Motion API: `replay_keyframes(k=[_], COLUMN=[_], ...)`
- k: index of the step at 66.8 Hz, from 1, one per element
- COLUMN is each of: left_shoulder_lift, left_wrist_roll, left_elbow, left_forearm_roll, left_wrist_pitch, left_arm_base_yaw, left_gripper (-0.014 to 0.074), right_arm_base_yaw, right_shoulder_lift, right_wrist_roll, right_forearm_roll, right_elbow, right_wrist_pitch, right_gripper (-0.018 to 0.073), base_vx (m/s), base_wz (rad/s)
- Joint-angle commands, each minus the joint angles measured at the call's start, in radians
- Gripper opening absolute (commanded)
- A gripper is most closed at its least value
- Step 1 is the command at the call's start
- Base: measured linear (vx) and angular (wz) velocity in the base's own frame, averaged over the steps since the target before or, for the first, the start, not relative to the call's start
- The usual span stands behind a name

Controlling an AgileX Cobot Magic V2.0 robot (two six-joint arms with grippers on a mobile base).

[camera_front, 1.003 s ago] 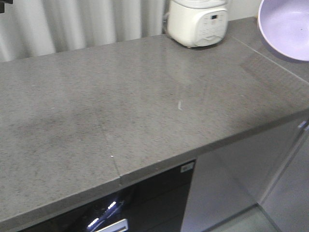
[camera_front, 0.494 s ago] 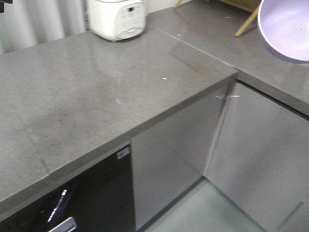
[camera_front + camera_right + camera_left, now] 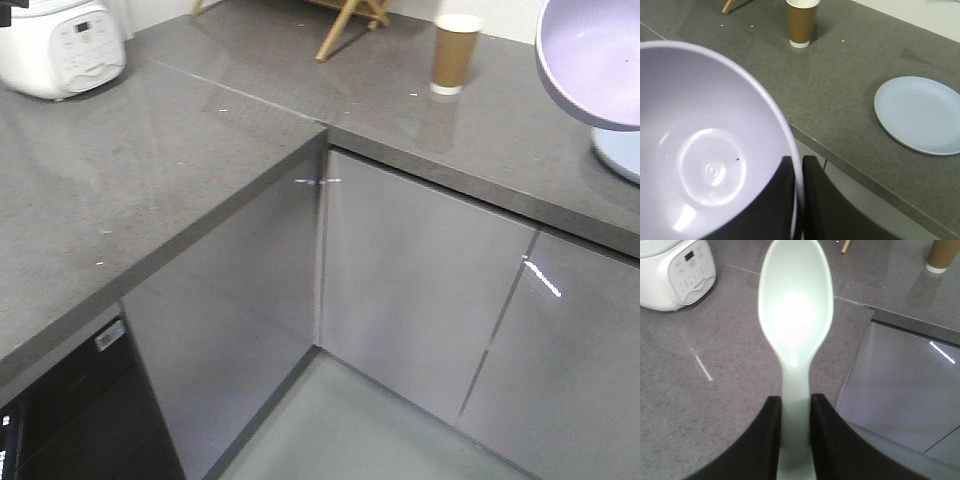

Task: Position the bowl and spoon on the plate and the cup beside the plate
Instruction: 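Drive the base to the counter with the light blue plate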

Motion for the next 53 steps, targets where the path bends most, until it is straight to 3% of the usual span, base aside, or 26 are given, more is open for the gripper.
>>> replay_keyframes(k=[1,53], left_shoulder_lift=[-0.027,-0.027], left_wrist_roll=[-0.007,-0.007], left_elbow=[-0.027,-0.027], left_forearm_roll=[-0.008,-0.008], left_wrist_pitch=[-0.066,-0.066], left_arm_base_yaw=[-0.007,-0.007], left_gripper=[0.0003,0.0003], right_arm_base_yaw=[-0.004,-0.004], right_shoulder_lift=[-0.024,-0.024], right_wrist_roll=[-0.005,-0.005], right_forearm_roll=[0.000,0.000], right_elbow=[-0.028,-0.028], right_wrist_pitch=[-0.078,-0.078], right_gripper=[-0.0011,-0.0011], base_vx=[0.00,0.06], base_wz=[-0.43,-0.49])
